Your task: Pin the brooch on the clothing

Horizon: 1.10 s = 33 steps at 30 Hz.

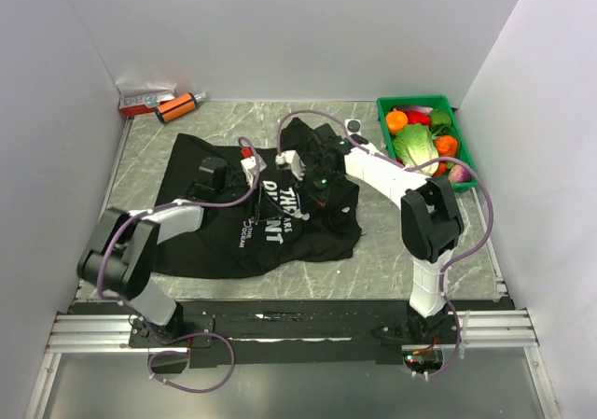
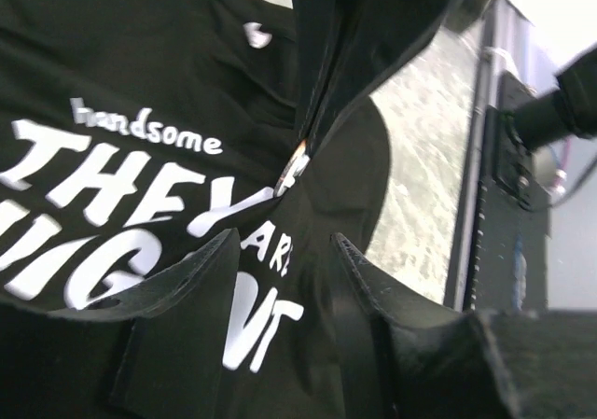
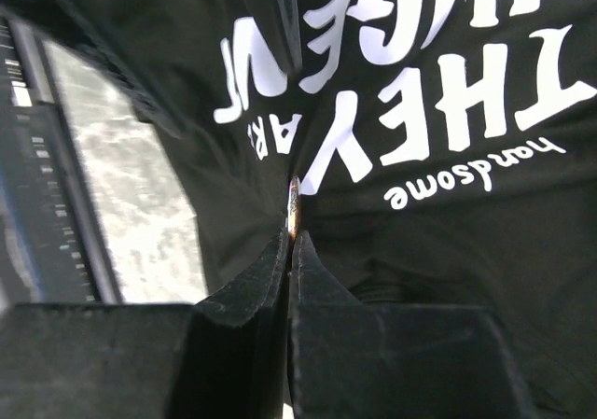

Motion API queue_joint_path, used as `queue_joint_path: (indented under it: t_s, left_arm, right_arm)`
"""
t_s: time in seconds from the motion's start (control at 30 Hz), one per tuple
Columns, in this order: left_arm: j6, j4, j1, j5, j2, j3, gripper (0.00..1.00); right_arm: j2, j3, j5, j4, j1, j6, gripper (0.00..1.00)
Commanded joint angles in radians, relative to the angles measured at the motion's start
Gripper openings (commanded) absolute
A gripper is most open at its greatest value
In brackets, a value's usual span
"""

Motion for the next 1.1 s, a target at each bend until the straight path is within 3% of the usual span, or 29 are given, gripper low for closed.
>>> queue_joint_path:
  t_s: [0.0,0.37,0.8,0.97,1.07]
  left_arm:
    - [-0.024,0.169,-0.025,0.164,0.086,0.058,0.47]
    - [-0.046,0.223,-0.091,0.195,0.229,0.152,0.43]
    - [0.049,0.082,-0.103,0.262,0.282,0.23,0.2]
    - [0.18,-0.02,-0.106,0.265,0.272,0.242,0.27]
    - [0.25,-0.09,-0.106,0.259,0.272,0.253,0.25]
  right_arm:
    - [-0.007,0.01,-0.189,-0.076,-0.039,0.001,0.0]
    - [0.036,0.052,-0.249,-0.103,-0.065,-0.035,0.0]
    - [0.027,0.044,-0.254,-0.093,-0.067,-0.018,0.0]
    - [0.029,0.052,-0.257,-0.096,-0.065,-0.016,0.0]
    - [0.033,0.058,-0.262,-0.101,-0.067,-0.018,0.0]
